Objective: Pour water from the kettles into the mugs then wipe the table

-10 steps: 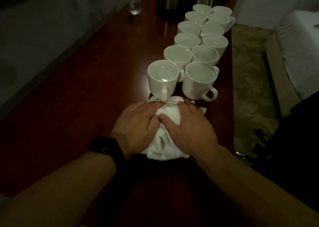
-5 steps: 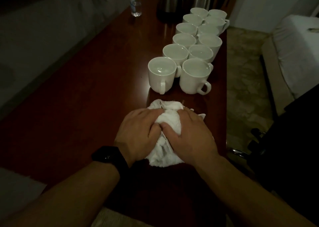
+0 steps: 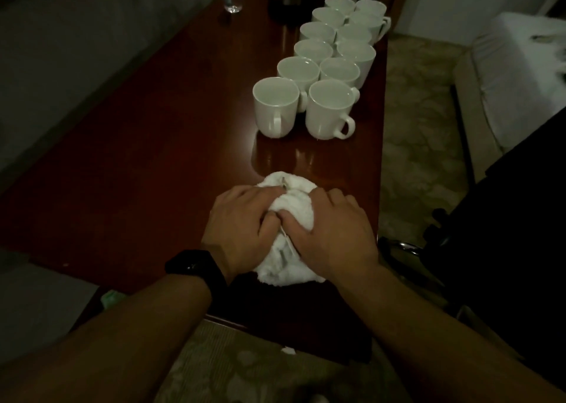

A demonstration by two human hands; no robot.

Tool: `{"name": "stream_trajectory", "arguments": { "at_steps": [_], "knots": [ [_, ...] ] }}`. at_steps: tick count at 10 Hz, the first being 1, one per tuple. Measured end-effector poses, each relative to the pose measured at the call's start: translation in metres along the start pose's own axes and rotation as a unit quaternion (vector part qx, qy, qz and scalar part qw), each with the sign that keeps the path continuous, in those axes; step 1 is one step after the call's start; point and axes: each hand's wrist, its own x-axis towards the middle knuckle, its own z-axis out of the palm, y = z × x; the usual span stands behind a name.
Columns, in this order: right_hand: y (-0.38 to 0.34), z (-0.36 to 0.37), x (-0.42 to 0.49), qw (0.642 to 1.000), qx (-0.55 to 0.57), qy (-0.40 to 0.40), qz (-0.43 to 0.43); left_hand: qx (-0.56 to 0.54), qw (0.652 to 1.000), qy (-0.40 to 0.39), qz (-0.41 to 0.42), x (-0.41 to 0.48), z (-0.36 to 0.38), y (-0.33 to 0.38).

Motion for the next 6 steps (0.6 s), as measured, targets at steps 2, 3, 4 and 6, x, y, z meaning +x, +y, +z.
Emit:
{"name": "stream_trajectory", "arguments": {
  "at_steps": [2,3,4,6],
  "knots": [
    [0.001,-0.012,0.01,0.998,-0.021,-0.048,-0.018,-0.027,0.999,-0.014,-0.041,-0.003,-0.008,0.008],
    [-0.007,-0.019,0.006,0.995,-0.036,-0.09,0.002,-0.009,0.997,-0.06,-0.049,-0.003,-0.02,0.017],
    [-0.016,-0.03,-0.001,0.988,-0.032,-0.148,0.019,0.037,0.991,-0.12,-0.053,0.003,-0.033,0.028],
    [-0.006,-0.09,0.012,0.956,-0.094,-0.277,-0.009,0.163,0.95,-0.243,-0.106,0.009,-0.067,0.041]
  ]
}}
